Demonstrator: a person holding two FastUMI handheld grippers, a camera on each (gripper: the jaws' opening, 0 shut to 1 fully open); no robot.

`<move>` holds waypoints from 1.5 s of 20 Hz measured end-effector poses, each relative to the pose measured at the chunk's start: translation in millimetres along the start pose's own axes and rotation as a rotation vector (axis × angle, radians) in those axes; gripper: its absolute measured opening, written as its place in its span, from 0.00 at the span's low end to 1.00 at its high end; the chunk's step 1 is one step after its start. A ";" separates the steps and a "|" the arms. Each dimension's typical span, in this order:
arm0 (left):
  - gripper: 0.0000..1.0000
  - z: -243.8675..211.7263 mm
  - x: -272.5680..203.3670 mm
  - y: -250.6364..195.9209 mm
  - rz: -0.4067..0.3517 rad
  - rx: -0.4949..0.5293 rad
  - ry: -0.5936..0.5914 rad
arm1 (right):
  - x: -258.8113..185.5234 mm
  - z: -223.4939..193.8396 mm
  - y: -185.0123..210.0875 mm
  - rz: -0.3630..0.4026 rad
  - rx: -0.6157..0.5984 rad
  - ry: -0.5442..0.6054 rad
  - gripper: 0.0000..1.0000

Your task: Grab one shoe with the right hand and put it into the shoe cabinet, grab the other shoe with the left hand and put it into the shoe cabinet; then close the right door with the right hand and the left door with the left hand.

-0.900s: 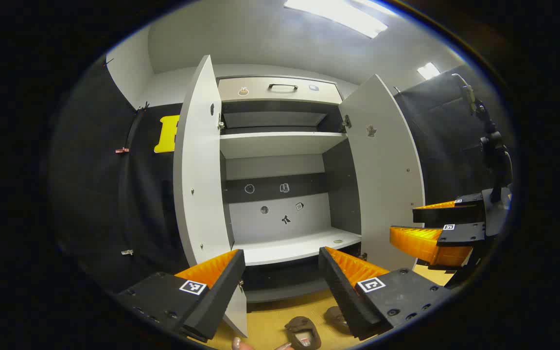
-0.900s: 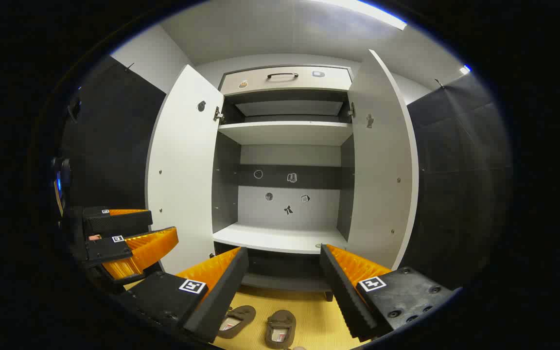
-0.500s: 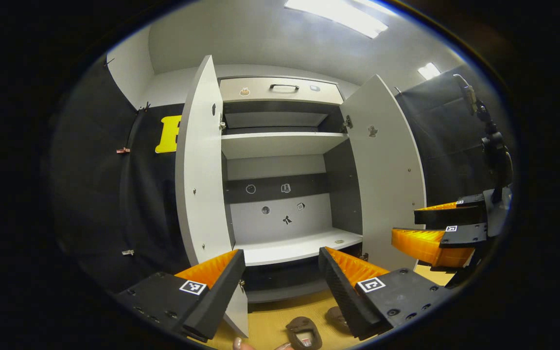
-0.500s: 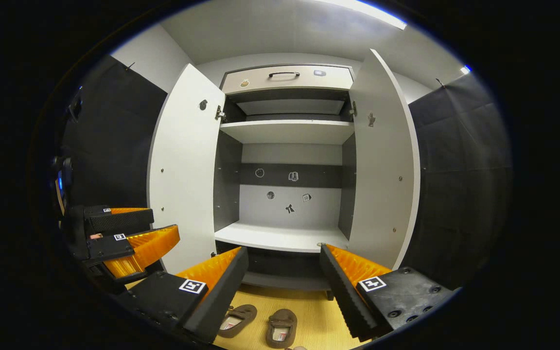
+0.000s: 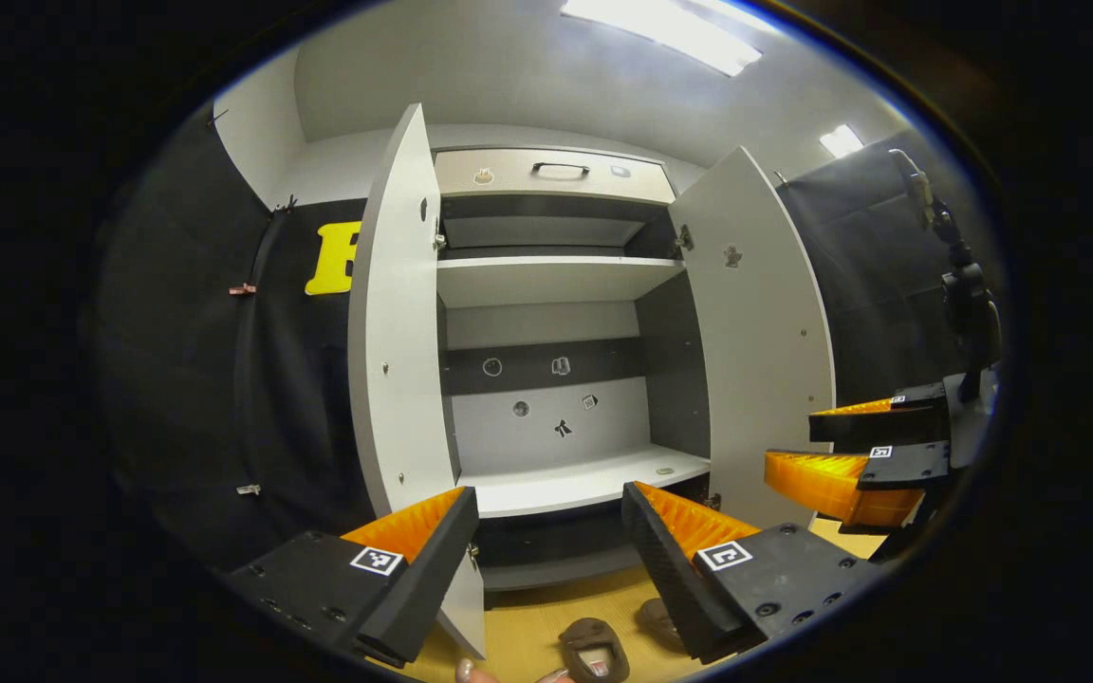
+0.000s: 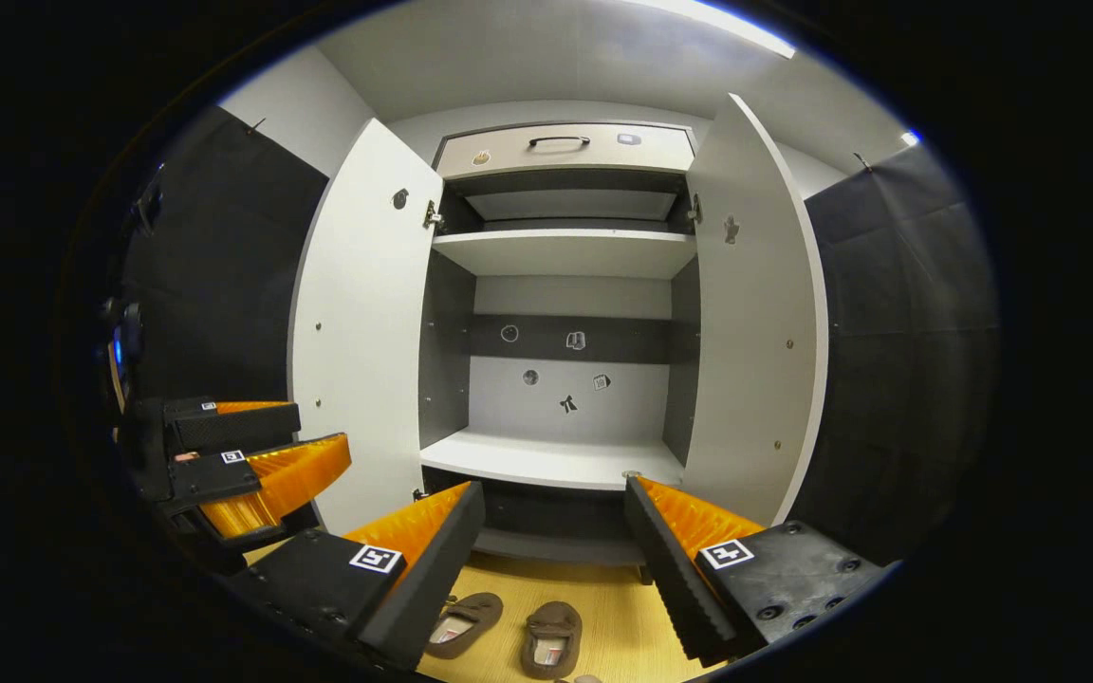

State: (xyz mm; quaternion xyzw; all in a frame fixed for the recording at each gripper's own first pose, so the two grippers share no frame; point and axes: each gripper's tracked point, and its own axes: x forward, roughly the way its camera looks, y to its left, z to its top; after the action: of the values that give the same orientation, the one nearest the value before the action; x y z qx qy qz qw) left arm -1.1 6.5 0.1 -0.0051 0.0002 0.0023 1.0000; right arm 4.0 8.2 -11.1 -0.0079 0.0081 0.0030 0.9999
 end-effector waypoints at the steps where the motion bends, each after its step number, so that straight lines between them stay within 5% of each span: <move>1: 0.97 -2.5 1.4 -0.4 -0.004 0.000 0.000 | 1.2 -3.8 -0.1 -0.007 -0.009 0.004 0.98; 7: 0.97 -15.4 10.1 2.3 -0.020 -0.038 0.003 | 10.4 -71.9 0.5 -0.038 -0.048 0.135 0.98; 18: 0.97 -99.5 42.8 19.6 0.016 -0.044 0.097 | 25.1 -269.9 17.0 -0.032 0.149 0.483 0.98; 30: 0.97 -168.5 57.4 -19.3 -0.106 -0.139 0.236 | 49.4 -413.1 35.2 -0.055 0.228 0.726 0.97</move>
State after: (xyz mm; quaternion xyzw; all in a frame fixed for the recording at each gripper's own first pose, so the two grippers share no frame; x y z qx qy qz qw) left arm 56.3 -14.3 -168.3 -0.0747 0.1175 -0.0512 0.9889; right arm 46.5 37.1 -425.5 0.1028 0.3617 -0.0278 0.9262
